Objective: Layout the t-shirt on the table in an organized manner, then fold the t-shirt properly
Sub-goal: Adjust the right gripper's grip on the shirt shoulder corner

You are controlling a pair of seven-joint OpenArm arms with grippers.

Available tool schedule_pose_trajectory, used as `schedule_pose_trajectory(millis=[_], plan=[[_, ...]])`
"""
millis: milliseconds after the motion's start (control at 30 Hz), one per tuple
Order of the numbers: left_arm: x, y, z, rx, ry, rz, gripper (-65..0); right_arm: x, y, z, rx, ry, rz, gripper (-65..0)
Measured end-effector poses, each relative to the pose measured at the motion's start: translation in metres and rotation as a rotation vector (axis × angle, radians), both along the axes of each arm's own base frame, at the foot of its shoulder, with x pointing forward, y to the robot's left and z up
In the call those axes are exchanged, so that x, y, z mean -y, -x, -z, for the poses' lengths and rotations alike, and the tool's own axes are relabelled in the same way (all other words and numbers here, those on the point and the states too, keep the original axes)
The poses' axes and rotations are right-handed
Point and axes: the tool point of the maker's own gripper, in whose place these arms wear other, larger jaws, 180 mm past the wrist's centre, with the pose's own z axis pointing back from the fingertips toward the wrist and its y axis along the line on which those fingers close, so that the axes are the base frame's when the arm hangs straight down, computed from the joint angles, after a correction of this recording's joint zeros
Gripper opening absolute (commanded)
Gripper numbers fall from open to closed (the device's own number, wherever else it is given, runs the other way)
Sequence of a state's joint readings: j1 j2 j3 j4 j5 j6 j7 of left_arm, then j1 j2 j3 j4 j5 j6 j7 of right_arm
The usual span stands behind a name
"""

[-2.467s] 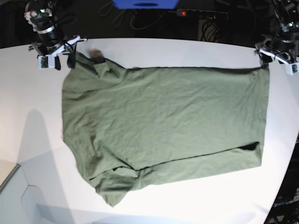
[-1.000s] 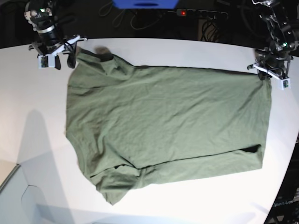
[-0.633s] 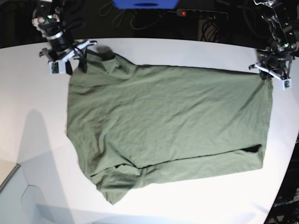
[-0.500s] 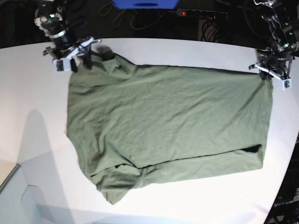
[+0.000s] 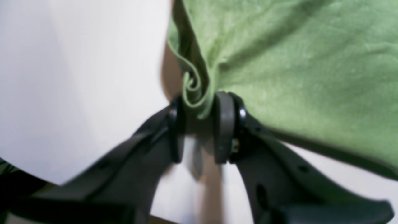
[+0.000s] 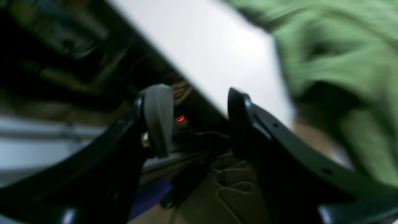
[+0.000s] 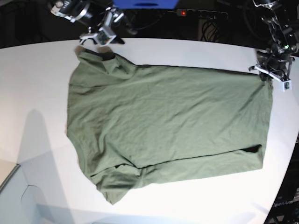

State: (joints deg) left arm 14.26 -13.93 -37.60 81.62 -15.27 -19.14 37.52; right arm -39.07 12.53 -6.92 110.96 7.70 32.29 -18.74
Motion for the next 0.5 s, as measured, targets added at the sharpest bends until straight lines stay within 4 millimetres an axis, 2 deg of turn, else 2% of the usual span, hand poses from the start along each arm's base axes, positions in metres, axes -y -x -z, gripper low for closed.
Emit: schedule_pose_trajectory(millis=[300,400,500], plan=[[0.000,0.001,0.000,0.000,0.002,-0.001,-49.8,0.071,-0.069,-0.012,0.123,0.056,0.326,-35.5],[0.000,0.001,0.000,0.000,0.002,-0.001,-49.9,0.081,-0.075,-0.007,0.121,0.062,0.359,-33.1],[0.000,0.000,0.000,0.002,0.002,-0.001,-50.0,0.083,-0.068,0.008,0.077,0.063,0.365,-29.5]])
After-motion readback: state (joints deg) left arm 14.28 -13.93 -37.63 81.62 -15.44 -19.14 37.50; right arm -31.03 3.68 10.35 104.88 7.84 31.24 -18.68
